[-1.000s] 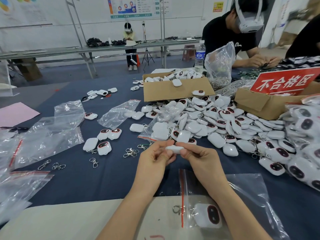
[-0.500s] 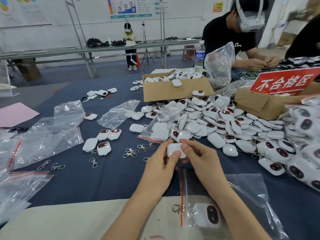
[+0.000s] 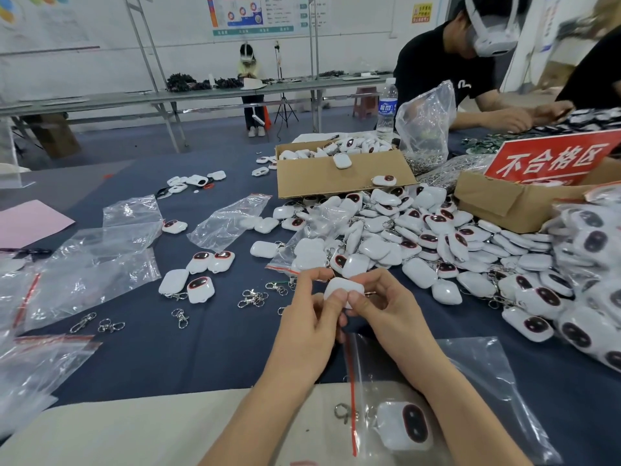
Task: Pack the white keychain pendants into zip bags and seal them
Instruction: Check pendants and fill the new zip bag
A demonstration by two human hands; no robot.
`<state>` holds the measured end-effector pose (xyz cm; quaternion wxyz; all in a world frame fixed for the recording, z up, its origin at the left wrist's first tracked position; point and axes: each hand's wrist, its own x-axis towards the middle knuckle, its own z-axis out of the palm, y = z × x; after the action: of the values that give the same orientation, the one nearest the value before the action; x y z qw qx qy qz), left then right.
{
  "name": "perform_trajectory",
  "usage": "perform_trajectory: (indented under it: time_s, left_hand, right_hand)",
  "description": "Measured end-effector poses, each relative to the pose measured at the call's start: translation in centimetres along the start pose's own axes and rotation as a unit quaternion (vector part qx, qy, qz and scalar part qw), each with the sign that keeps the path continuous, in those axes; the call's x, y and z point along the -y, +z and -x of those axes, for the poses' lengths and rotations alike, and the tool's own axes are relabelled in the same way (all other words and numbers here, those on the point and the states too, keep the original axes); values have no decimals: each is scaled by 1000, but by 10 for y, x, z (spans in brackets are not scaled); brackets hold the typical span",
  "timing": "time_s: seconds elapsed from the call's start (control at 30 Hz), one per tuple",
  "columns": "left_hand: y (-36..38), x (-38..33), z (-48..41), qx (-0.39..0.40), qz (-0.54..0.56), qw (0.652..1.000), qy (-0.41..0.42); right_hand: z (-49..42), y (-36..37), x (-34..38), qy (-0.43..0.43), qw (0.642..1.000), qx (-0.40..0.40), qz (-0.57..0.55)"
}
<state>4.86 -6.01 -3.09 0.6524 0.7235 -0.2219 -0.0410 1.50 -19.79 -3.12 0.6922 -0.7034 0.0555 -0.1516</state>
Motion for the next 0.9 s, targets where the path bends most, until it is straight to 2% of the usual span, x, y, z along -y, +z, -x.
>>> perform_trajectory:
  time_s: [0.2, 0.47, 0.9]
  left_hand:
    - [-6, -7, 3, -7, 18, 1000, 3]
    - [-9, -6, 2, 21, 52, 998, -9]
    - [-7, -3, -2, 4, 81, 996, -28]
  right_hand:
    - [3, -6, 6, 41, 994, 56, -79]
    - [3, -2, 8, 69, 986, 53, -142]
    - [1, 4, 2, 62, 991, 30, -114]
